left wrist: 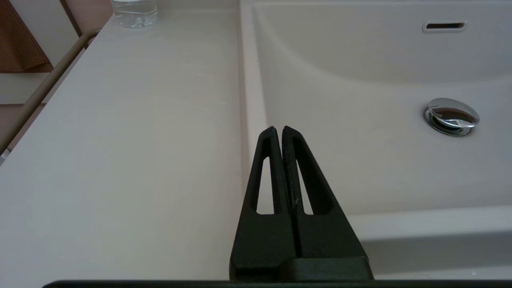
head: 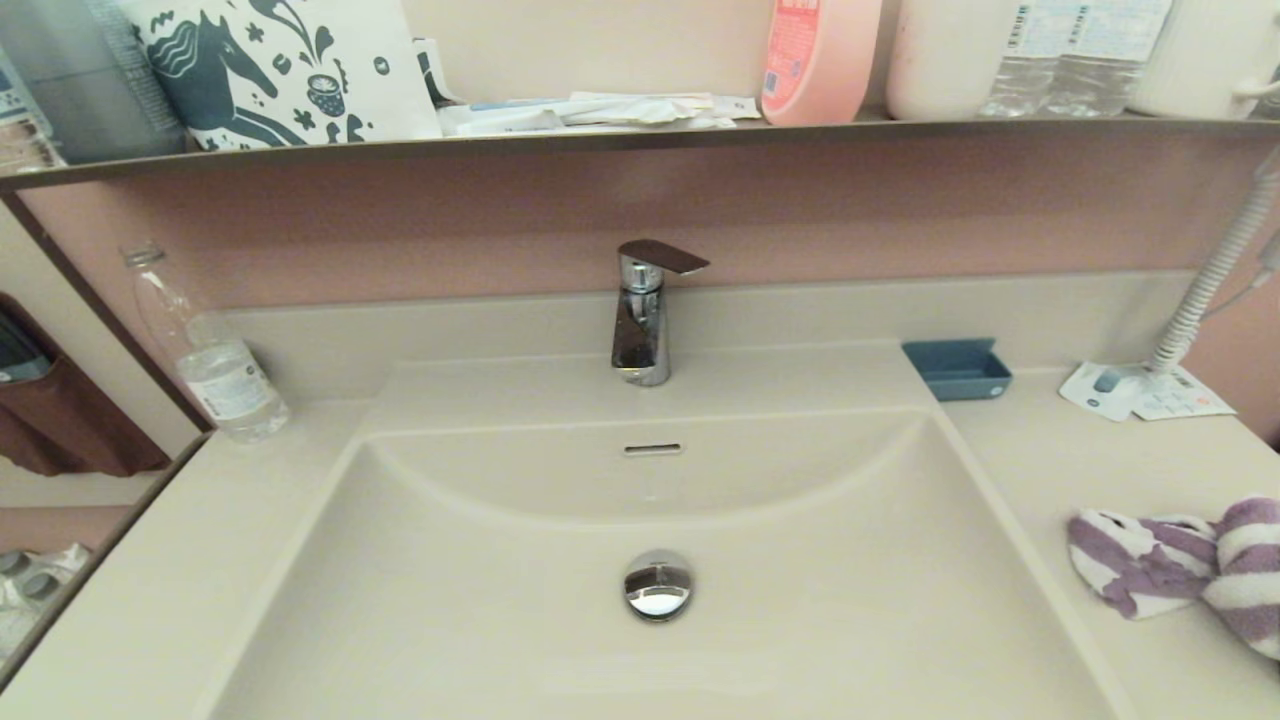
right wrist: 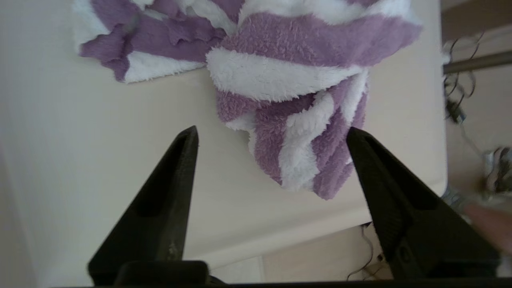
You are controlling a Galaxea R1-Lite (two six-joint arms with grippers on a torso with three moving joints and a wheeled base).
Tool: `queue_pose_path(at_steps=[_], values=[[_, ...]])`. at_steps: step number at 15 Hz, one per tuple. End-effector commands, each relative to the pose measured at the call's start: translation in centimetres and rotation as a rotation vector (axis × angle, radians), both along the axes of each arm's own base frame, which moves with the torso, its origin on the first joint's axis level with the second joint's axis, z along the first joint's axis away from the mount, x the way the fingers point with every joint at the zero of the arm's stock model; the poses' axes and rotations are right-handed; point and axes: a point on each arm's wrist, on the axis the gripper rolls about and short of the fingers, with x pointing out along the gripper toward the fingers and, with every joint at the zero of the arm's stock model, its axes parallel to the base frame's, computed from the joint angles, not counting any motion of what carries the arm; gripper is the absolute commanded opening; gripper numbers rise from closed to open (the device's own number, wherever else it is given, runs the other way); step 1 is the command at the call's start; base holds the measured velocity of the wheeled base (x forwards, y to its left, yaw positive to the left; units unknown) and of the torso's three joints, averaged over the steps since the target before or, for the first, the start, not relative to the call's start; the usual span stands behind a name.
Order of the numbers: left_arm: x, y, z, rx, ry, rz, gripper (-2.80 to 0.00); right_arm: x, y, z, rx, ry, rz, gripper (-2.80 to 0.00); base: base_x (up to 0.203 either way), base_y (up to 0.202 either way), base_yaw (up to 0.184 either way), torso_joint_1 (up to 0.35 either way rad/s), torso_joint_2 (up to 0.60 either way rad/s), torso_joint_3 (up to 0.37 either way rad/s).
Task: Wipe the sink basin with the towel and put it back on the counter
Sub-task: Pick up the cloth
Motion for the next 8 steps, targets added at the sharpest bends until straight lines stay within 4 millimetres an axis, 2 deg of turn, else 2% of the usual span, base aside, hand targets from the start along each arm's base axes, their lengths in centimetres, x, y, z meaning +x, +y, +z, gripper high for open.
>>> queue_pose_path(at_steps=[1, 4, 8], values=[[0.0, 0.0, 0.0, 0.0, 0.002, 0.0, -2.8, 1.1, -0.9, -0.8, 0.015, 0.059, -0.048, 0.0, 0.0, 0.0, 0.0, 0.0, 0.0, 0.0], [0.0, 0.0, 0.0, 0.0, 0.002, 0.0, -2.8, 2.8, -3.2, -1.5, 0.002, 0.079, -0.109, 0.0, 0.0, 0.0, 0.0, 0.0, 0.0, 0.0], [0.0, 0.0, 0.0, 0.0, 0.002, 0.001, -2.8, 4.0, -4.1, -2.4, 0.054, 0.1, -0.083, 0.0, 0.0, 0.0, 0.0, 0.0, 0.0, 0.0]])
